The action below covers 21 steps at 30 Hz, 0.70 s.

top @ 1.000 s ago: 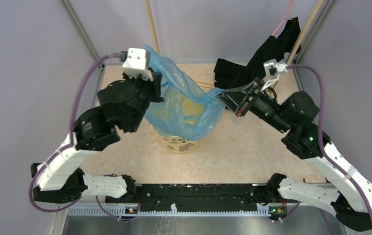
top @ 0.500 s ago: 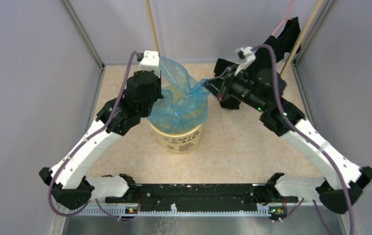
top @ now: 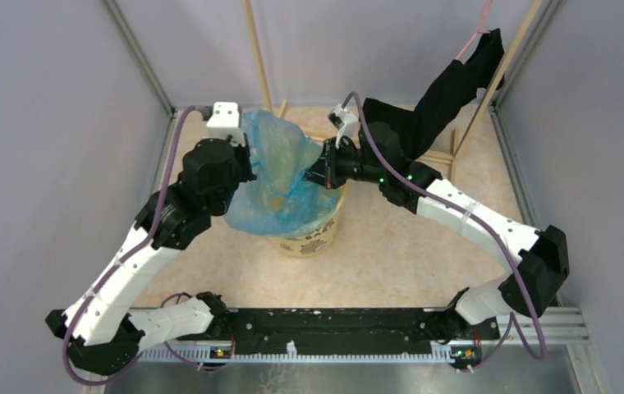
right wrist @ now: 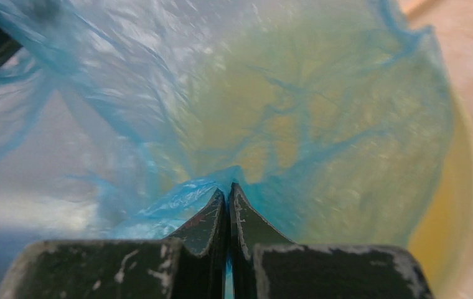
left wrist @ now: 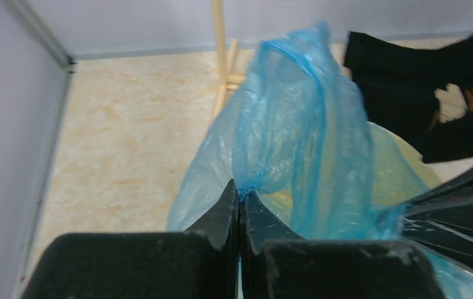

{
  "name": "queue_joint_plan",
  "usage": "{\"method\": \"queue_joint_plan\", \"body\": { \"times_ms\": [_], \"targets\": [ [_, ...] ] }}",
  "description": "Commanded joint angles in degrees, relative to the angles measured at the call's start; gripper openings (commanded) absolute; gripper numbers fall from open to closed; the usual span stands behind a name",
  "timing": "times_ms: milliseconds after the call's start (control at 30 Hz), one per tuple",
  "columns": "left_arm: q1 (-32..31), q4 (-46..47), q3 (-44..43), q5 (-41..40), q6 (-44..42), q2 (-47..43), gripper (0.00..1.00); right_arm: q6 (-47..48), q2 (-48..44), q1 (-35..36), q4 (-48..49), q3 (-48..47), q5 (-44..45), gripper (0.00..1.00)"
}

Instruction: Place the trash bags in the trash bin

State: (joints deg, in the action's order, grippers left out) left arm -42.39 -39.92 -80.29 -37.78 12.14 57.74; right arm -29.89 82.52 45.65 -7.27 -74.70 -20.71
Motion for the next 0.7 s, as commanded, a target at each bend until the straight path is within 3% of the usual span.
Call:
{"method": "queue_joint_plan", "body": {
  "times_ms": [0, 133, 233, 400, 667],
  "targets": [
    [0.1, 6.9, -1.5, 14.0, 2.3, 6.5, 0.0, 8.2, -5.1, 0.4, -11.0, -2.6, 14.9, 0.0],
    [0.1, 13.6, -0.7, 26.9, 4.6, 11.2, 0.0, 13.5, -9.8, 0.4, -18.3, -3.2, 25.8, 0.0],
    [0.1, 15.5, 0.3, 30.3, 6.2, 13.5, 0.0, 15.2, -10.8, 0.5, -19.3, -4.2, 24.0, 0.0],
    [0.2, 15.5, 5.9, 26.5, 6.1, 10.2, 0.0, 16.6, -4.4, 5.6, -17.0, -7.7, 21.2, 0.0],
    [0.3, 8.3, 16.2, 12.1, 3.4, -1.1, 0.0, 11.9, 9.3, 12.2, -11.8, -10.5, 31.0, 0.0]
  ]
}}
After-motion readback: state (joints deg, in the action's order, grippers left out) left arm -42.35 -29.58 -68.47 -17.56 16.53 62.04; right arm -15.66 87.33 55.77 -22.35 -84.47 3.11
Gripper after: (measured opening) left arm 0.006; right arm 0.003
